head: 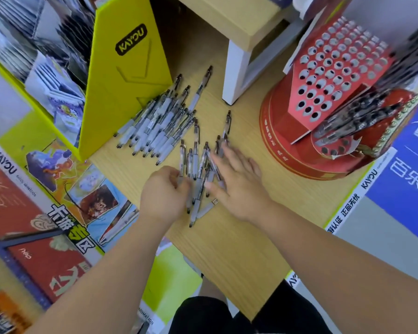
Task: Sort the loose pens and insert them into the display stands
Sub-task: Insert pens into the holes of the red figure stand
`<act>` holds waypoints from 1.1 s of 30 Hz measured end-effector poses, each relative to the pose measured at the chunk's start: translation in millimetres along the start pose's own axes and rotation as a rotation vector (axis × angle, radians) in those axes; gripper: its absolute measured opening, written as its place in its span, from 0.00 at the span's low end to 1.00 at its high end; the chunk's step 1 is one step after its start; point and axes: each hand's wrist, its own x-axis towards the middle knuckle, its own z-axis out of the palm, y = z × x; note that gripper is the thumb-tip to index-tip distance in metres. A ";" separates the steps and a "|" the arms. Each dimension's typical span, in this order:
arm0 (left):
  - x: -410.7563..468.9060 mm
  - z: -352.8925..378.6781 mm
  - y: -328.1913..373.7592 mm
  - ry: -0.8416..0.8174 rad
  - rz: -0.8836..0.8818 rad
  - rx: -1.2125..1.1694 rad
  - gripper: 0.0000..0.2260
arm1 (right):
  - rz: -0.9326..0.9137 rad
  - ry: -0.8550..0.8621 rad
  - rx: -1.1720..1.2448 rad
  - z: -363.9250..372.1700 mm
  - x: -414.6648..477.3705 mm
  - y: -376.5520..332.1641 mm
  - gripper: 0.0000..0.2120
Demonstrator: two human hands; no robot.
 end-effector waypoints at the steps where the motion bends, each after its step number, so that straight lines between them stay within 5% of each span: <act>1: 4.5 2.7 3.9 0.011 0.012 0.024 0.17 | 0.017 0.009 0.013 -5.0 8.2 1.4 0.33; 6: 25.0 16.4 27.0 0.040 0.058 0.151 0.26 | 0.009 -0.025 -0.076 -13.3 37.9 7.1 0.32; 23: -1.0 22.2 13.6 -0.096 0.120 0.077 0.12 | -0.094 -0.056 -0.117 1.8 -15.6 31.0 0.34; 30: -20.3 21.1 -3.3 -0.079 0.105 0.021 0.17 | 0.092 0.384 0.120 10.6 -49.7 23.0 0.28; 33: -31.8 16.0 -10.4 -0.053 0.080 0.034 0.23 | 0.243 0.426 0.208 18.6 -69.1 16.0 0.23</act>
